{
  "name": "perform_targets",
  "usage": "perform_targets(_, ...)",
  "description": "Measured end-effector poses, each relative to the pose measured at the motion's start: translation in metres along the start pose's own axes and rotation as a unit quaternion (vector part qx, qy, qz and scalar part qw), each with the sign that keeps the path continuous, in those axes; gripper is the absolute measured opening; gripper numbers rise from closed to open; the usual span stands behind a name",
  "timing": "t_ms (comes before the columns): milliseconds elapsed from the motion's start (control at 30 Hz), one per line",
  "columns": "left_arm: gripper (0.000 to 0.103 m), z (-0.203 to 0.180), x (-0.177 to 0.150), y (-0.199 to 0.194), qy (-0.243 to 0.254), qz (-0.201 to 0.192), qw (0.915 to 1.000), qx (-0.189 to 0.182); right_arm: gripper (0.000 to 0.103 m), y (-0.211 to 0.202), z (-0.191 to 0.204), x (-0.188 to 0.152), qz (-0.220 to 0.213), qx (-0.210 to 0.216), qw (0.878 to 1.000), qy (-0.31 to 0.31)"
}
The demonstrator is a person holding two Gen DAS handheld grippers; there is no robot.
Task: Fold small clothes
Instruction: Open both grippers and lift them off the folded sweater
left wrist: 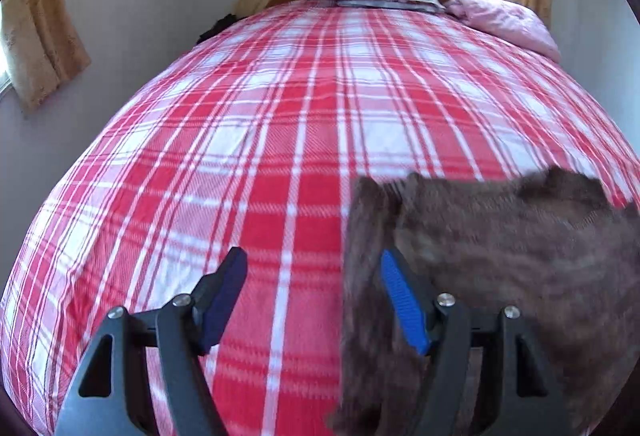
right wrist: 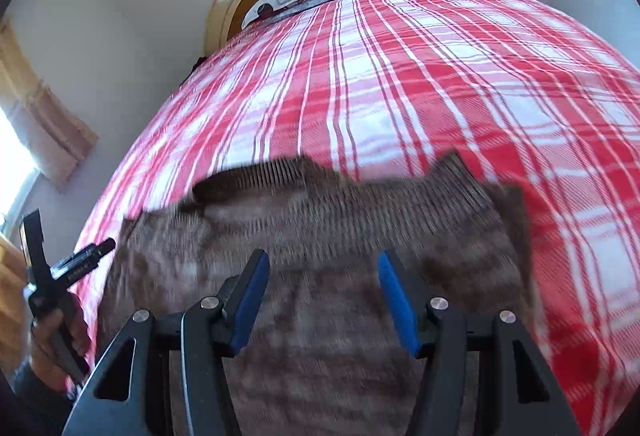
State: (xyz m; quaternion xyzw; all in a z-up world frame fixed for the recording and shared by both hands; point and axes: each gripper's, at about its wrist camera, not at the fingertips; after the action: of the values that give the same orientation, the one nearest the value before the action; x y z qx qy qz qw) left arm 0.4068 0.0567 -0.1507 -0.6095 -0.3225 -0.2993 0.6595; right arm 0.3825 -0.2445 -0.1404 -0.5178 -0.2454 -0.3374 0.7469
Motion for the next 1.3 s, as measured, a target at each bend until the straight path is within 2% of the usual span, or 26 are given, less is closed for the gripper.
perform_targets(67,0.072,-0.003,-0.011,-0.020,0.014,-0.005,0.9997,-0.020,0.058,-0.022,-0.007,-0.014,0.001,-0.003,1.000,-0.010)
perform_targets(100,0.076,-0.006,-0.020,-0.031,0.024,-0.008,0.9992,-0.032,0.058,-0.036,-0.011,-0.022,0.002,-0.009,1.000,-0.017)
perform_targets(133,0.080,-0.009,-0.025,-0.038,0.033,-0.011,0.9987,-0.038,0.058,-0.047,-0.015,-0.030,0.002,-0.017,1.000,-0.023)
perform_targets(233,0.084,-0.019,-0.045,-0.048,0.065,0.000,0.9964,-0.054,0.058,-0.067,-0.028,-0.052,0.014,-0.056,0.997,-0.041)
perform_targets(367,0.084,-0.028,-0.066,-0.052,0.103,0.001,0.9940,-0.037,0.058,-0.081,-0.025,-0.073,0.020,-0.095,0.991,-0.091)
perform_targets(500,0.087,-0.023,-0.070,-0.057,0.092,0.012,0.9949,-0.041,0.058,-0.085,-0.023,-0.090,0.041,-0.115,0.986,-0.111)
perform_targets(633,0.088,-0.006,-0.073,-0.058,0.053,0.026,0.9970,-0.050,0.058,-0.097,-0.025,-0.094,0.039,-0.111,0.989,-0.086)
perform_targets(800,0.088,0.004,-0.079,-0.060,0.043,0.024,0.9974,-0.053,0.032,-0.123,-0.037,-0.095,0.017,-0.088,0.995,-0.034)
perform_targets(867,0.090,0.005,-0.079,-0.057,0.037,0.026,0.9975,-0.054,0.012,-0.123,-0.039,-0.100,0.027,-0.079,0.996,-0.029)
perform_targets(933,0.091,0.006,-0.079,-0.058,0.031,0.027,0.9978,-0.052,0.005,-0.125,-0.039,-0.103,0.025,-0.079,0.996,-0.030)
perform_targets(1033,0.092,0.010,-0.082,-0.059,0.025,0.026,0.9980,-0.052,0.004,-0.140,-0.031,-0.101,0.007,-0.060,0.998,-0.032)
perform_targets(1100,0.095,0.013,-0.083,-0.058,0.018,0.028,0.9981,-0.053,0.004,-0.147,-0.027,-0.103,0.009,-0.078,0.996,-0.051)
perform_targets(1200,0.097,0.019,-0.082,-0.053,-0.005,0.041,0.9974,-0.060,0.004,-0.133,-0.037,-0.119,0.041,-0.098,0.993,-0.054)
perform_targets(1300,0.097,0.019,-0.084,-0.056,0.000,0.040,0.9975,-0.058,0.005,-0.133,-0.036,-0.120,0.029,-0.096,0.993,-0.065)
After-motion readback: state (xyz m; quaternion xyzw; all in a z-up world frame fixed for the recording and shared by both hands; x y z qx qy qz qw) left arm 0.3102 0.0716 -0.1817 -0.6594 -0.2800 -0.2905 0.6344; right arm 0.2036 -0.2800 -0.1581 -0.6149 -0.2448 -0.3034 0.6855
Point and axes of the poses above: each gripper's, at about its wrist camera, not at the fingertips, and y roughly the way its jaws point, z to its left, x to its top, and after that the axes turned 10 degrees about -z, right-handed
